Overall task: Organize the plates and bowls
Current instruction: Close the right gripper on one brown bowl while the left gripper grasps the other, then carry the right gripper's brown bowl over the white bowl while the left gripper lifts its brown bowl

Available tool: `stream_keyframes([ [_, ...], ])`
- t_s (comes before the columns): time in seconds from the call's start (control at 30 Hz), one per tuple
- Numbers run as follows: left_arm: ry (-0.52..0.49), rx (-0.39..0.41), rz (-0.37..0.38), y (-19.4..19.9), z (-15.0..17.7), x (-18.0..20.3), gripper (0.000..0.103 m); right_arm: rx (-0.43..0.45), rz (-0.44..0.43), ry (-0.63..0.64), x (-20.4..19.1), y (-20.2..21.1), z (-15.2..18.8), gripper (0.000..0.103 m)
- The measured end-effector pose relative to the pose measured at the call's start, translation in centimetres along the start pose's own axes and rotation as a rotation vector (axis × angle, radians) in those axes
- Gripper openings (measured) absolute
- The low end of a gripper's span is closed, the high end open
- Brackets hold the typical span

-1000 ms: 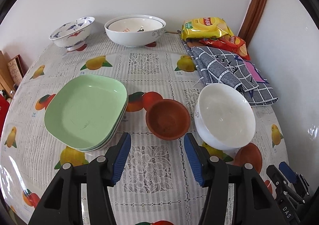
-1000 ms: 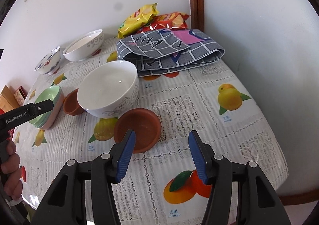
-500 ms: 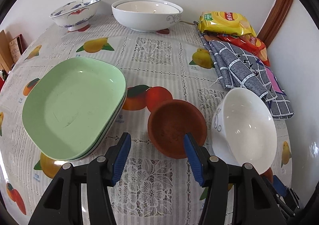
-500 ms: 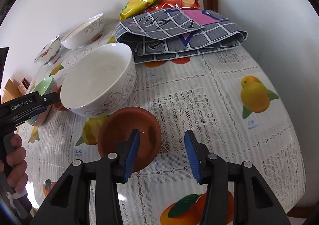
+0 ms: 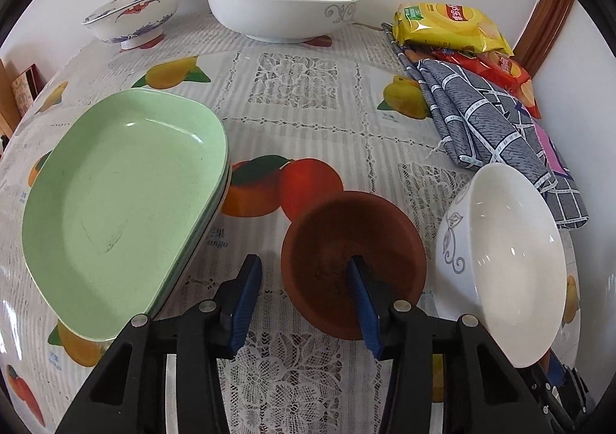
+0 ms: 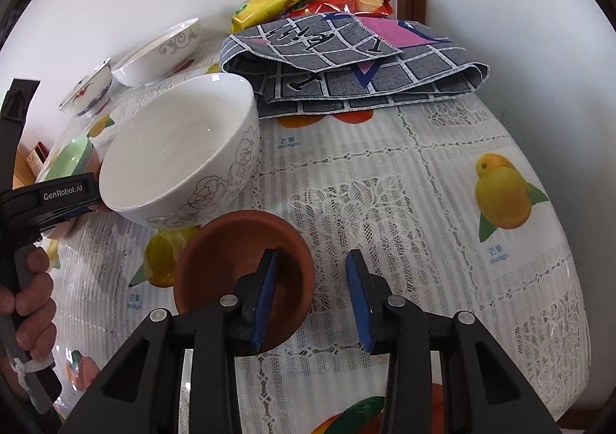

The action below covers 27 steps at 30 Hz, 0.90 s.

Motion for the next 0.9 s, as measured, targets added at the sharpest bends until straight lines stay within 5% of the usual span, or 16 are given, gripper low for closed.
stream_keyframes([
  [0.2, -0.018, 0.002, 0.025, 0.1, 0.0, 0.7, 0.026, 0.016, -0.019, 0.024, -0.7, -0.1, -0.2, 0.018],
  [0.5, -0.046, 0.006, 0.041, 1.7, 0.5, 0.4, 0.008, 0.032, -0.023, -0.023, -0.8, 0.9, -0.3, 0.01],
  [0.9, -0.069, 0.009, 0.093, 4.8, 2.1, -0.6, 0.008, 0.067, 0.023, -0.04, -1.6, 4.1, 0.4, 0.009],
])
Point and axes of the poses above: each gripper's, at about its wrist camera, not at the fingertips, and y roughly against the way its jaws point, x to its right, z to its underside, the point moved 8 cm from there along -y, roughly the way its jaws point, and after that the axes turned 1 degree about x, right-handed, at the moved point
